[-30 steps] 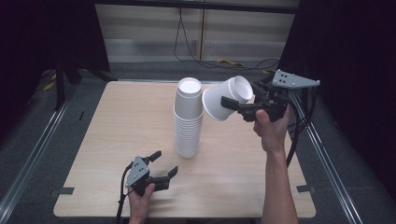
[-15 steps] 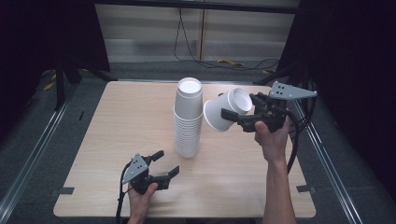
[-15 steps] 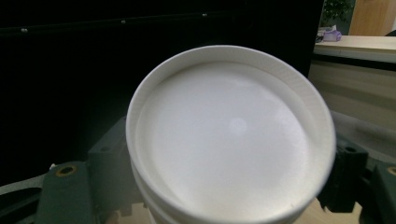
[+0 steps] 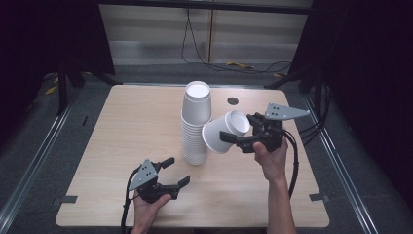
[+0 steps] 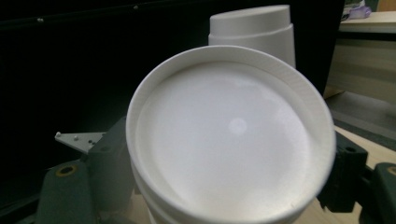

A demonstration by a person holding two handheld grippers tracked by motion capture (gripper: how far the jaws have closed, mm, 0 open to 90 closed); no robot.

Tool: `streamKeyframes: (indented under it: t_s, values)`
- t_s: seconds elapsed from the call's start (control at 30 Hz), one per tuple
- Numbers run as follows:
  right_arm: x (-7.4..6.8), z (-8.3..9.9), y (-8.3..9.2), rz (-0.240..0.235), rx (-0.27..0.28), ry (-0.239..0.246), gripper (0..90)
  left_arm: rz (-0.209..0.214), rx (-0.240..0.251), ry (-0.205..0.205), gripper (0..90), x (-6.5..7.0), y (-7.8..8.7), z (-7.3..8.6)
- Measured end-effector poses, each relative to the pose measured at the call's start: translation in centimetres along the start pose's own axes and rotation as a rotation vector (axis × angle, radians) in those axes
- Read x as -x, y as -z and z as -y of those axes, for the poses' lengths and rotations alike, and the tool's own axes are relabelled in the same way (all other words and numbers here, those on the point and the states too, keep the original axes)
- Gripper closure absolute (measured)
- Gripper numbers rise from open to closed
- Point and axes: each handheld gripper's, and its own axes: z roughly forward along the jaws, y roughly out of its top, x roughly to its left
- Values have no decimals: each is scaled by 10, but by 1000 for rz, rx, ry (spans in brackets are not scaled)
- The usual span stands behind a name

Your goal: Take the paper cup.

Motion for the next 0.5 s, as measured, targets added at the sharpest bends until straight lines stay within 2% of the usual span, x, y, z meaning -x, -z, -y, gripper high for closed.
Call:
streamKeyframes:
  t_s: [0.03, 0.07, 0.2, 0.23, 0.3, 0.37, 0.4, 0.5]
  values:
    - [0, 0, 0, 0, 0, 0, 223, 0, 0, 0, 165, 0, 0, 0]
    - [-1, 4, -4, -13, -2, 0, 223, 8, -4, -24, 165, -1, 1, -3]
    - [-5, 10, -10, -30, -25, 3, 223, 18, 14, -11, 165, 0, 3, -7]
    - [-5, 10, -10, -30, -25, 3, 223, 31, 13, -29, 165, -2, 3, -9]
    - [-6, 16, -14, -41, -34, -3, 223, 39, 22, -8, 165, -1, 4, -12]
    - [-6, 20, -17, -45, -44, -5, 223, 55, 6, -19, 165, -2, 5, -13]
    - [-6, 21, -19, -50, -51, -2, 223, 48, -1, -26, 166, -3, 5, -14]
    - [-6, 24, -23, -54, -59, -6, 224, 59, 11, -8, 166, -3, 5, -15]
